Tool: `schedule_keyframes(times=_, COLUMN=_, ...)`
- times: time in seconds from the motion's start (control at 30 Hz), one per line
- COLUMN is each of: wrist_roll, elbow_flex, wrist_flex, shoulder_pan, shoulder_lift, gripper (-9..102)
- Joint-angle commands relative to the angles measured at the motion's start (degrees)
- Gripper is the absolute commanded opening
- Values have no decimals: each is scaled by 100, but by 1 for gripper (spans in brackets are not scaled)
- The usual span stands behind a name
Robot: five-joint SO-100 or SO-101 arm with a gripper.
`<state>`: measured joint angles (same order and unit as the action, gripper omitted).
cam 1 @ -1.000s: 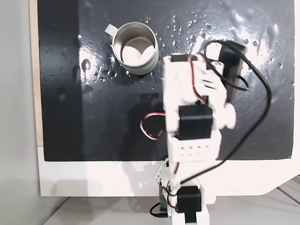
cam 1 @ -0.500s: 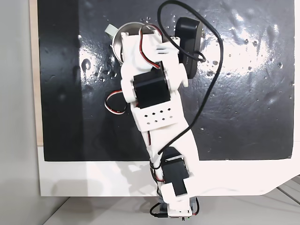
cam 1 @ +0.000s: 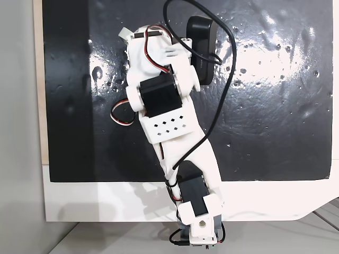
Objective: Grasp a pengrip and put it in the cup.
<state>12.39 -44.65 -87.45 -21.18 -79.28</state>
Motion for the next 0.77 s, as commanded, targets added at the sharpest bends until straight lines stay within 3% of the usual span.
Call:
schedule_keyframes(times=0.0, wrist_roll=-26, elbow_flex=396, wrist_flex=-70, shoulder_pan=70, shoulder_lift=-88, gripper=39)
schedule_keyframes(times=0.73, wrist_roll=-26, elbow_flex=431, wrist_flex=-149, shoulder_pan=105, shoulder_lift=-185, gripper=39)
